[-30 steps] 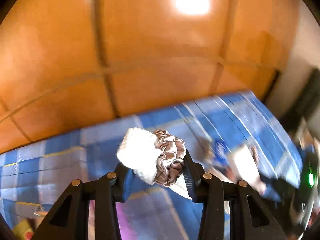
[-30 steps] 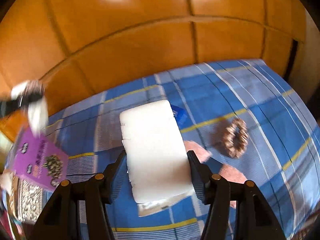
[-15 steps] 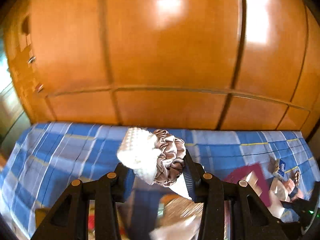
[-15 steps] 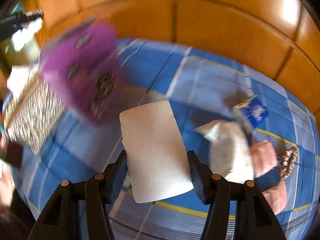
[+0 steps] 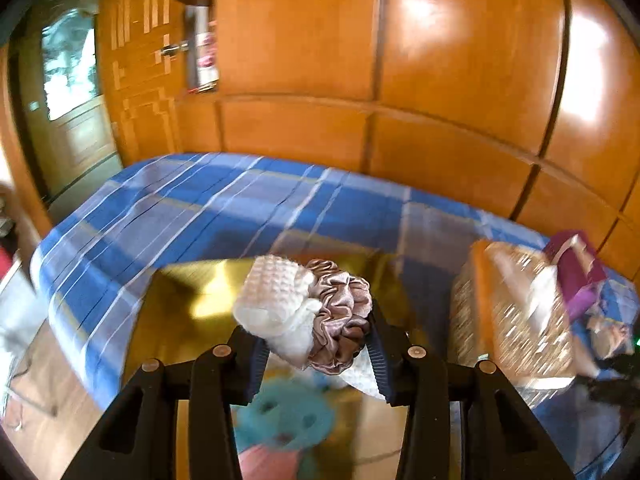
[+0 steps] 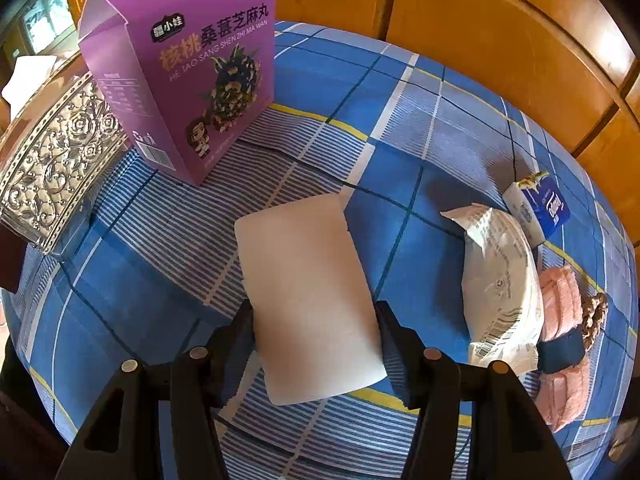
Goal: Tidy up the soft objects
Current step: 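Carry the sock to the gold tray with left tool while right tool holds the white pad, then lower the sock with scrunchie into the gold tray and open the left tool, then carry the white pad into the gold tray and open the right tool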
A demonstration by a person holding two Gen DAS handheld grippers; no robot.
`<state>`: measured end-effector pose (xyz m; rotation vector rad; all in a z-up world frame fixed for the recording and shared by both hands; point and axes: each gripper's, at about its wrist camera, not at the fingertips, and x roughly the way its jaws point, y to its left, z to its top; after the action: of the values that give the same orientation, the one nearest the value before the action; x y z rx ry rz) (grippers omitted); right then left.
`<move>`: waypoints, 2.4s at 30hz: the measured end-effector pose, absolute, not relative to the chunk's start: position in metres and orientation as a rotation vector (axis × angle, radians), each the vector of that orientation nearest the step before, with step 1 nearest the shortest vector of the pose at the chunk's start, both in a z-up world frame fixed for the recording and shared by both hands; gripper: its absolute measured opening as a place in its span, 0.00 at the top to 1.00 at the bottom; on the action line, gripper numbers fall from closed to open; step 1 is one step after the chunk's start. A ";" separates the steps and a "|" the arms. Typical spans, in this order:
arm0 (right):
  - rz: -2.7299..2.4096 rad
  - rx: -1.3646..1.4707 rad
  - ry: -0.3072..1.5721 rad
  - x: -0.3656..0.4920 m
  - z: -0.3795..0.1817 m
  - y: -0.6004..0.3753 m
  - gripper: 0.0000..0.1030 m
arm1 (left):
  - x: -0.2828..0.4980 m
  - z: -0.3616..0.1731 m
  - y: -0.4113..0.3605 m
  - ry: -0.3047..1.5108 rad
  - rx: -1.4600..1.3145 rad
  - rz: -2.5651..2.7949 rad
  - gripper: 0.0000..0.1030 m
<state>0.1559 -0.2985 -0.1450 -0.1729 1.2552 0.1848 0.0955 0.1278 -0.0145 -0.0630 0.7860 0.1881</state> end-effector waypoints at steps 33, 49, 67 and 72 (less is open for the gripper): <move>0.106 -0.194 1.205 0.139 -0.148 -0.279 0.40 | 0.023 -0.052 0.209 0.781 -0.184 0.373 0.44; 0.098 -0.149 1.223 0.145 -0.148 -0.287 0.40 | 0.015 -0.023 0.174 0.705 -0.026 0.314 0.36; -0.045 -0.063 1.188 0.165 -0.133 -0.296 0.43 | 0.000 -0.001 0.143 0.652 0.068 0.247 0.36; -0.130 0.053 1.112 0.189 -0.097 -0.314 0.43 | -0.002 0.001 0.139 0.643 0.071 0.238 0.36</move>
<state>0.1892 -0.3137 -0.0975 0.0526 1.1123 -0.1295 -0.0025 0.1390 0.0009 0.0712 0.6432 0.2379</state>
